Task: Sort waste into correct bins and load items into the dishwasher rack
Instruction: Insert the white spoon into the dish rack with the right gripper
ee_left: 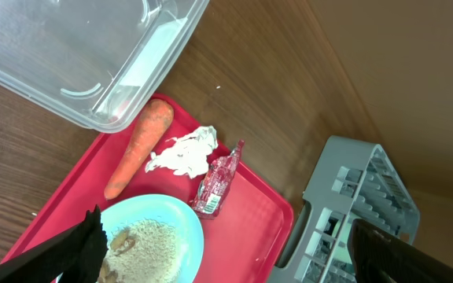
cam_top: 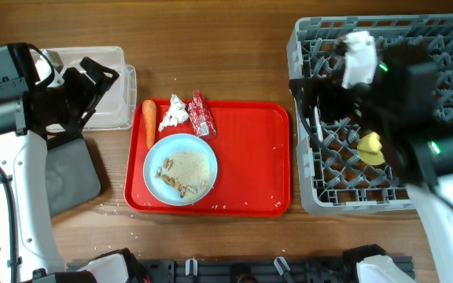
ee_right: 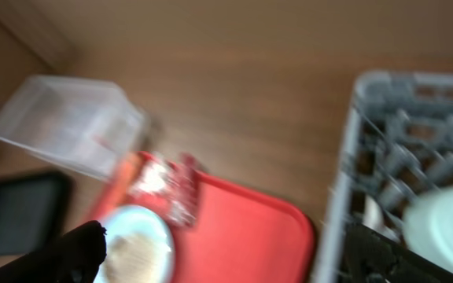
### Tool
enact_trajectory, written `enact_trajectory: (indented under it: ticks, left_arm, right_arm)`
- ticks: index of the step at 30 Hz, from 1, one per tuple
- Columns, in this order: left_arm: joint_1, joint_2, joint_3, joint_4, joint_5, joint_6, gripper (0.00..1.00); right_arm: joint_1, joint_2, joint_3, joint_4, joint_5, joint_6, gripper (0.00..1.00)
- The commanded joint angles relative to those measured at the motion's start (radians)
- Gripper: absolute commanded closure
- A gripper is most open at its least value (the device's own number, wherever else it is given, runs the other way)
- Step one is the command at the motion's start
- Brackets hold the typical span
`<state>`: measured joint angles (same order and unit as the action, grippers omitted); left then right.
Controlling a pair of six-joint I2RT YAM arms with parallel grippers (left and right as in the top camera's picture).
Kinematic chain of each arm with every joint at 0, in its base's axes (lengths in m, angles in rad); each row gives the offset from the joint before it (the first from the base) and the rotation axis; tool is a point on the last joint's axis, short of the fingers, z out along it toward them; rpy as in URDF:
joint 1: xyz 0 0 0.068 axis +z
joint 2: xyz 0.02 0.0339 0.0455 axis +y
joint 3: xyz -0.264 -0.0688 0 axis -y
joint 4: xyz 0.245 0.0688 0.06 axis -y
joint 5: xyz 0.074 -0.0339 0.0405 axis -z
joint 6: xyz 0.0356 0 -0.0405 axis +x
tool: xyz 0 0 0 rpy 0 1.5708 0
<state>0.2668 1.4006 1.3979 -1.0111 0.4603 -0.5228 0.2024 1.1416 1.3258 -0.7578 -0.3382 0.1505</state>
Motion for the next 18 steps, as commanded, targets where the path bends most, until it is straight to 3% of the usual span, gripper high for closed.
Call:
enact_trajectory:
  ticks: [1, 2, 8, 13, 18]
  left_arm:
    - [0.005, -0.006, 0.007, 0.000, -0.002, -0.009, 0.00]
    - [0.005, -0.006, 0.007, 0.000, -0.002, -0.009, 0.00]
    - [0.005, -0.006, 0.007, 0.000, -0.002, -0.009, 0.00]
    - [0.005, -0.006, 0.007, 0.000, -0.002, -0.009, 0.00]
    - [0.005, -0.006, 0.007, 0.000, -0.002, -0.009, 0.00]
  right_arm:
    - [0.003, -0.108, 0.012, 0.010, -0.093, 0.283, 0.00]
    - [0.003, -0.131, 0.012, 0.009, -0.088, 0.369, 0.00]
    - [0.003, -0.240, 0.012, -0.196, 0.186, 0.314, 0.00]
    - [0.003, -0.282, -0.002, -0.175, 0.238, 0.015, 0.00]
    - [0.002, -0.399, -0.158, -0.008, 0.238, -0.124, 0.00]
